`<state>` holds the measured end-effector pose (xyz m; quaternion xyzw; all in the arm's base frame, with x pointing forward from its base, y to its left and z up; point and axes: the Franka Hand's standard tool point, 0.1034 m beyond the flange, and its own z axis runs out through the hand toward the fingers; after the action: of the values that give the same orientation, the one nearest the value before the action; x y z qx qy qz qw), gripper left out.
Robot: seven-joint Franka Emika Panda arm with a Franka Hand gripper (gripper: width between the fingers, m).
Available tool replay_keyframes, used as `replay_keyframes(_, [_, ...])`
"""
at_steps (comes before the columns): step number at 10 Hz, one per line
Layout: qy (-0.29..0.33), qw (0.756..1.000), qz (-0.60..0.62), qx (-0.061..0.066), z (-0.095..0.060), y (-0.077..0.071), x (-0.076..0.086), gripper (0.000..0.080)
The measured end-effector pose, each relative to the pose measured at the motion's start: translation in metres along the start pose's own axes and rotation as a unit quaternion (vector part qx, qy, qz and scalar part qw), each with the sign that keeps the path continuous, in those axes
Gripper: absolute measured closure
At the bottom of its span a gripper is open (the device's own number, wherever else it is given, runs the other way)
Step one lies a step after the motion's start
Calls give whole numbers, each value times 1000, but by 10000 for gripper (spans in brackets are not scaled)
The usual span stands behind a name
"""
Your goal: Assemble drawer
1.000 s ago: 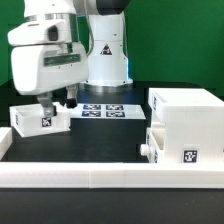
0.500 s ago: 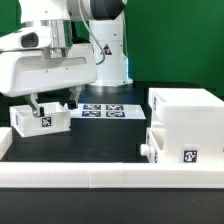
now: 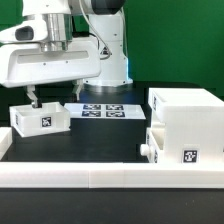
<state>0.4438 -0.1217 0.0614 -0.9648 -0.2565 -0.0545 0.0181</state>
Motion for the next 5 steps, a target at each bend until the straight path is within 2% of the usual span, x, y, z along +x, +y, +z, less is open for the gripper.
replay_keyframes(1, [-6,1000,6,4,2,-9,-12,150])
replay_keyframes(2, [-9,1000,14,8,5,-12,-19,150])
replay_keyframes(5, [-7,1000,13,6,5,-10,-17,150])
